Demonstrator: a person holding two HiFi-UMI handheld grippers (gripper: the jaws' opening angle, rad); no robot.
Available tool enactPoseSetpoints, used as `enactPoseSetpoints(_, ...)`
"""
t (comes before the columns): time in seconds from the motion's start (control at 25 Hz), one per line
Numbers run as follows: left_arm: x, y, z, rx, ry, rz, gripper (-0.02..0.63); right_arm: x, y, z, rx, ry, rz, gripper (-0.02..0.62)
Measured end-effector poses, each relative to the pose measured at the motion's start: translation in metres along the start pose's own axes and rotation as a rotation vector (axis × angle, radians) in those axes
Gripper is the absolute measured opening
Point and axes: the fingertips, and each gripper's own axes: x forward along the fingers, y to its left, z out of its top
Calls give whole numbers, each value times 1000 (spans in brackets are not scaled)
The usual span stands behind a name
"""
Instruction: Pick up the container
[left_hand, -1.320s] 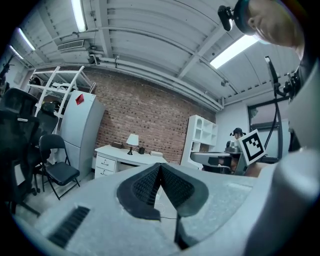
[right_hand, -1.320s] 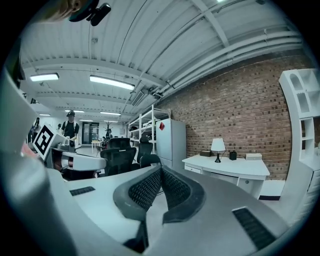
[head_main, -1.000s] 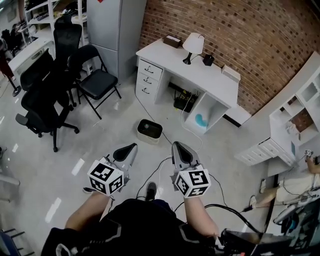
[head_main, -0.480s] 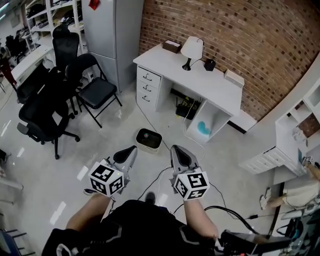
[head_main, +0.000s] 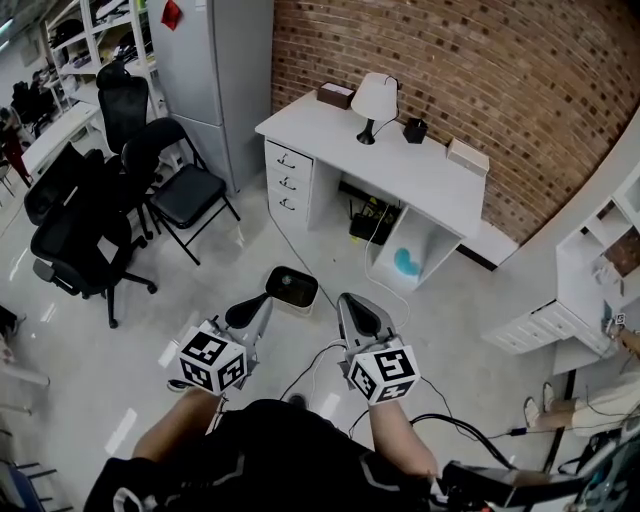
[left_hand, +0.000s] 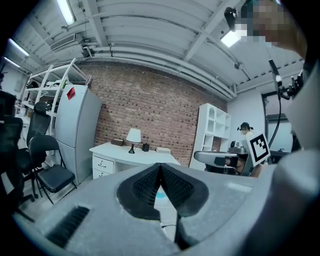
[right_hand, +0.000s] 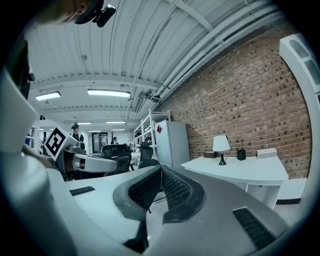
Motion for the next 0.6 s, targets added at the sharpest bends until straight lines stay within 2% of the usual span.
enactPoseSetpoints(0.4, 29, 8, 1, 9, 28, 41, 9, 16, -35, -3, 16, 6, 20, 8)
enactPoseSetpoints(0.6, 42, 27, -1, -5, 33, 39, 9, 35, -43, -5, -37, 26, 3, 8)
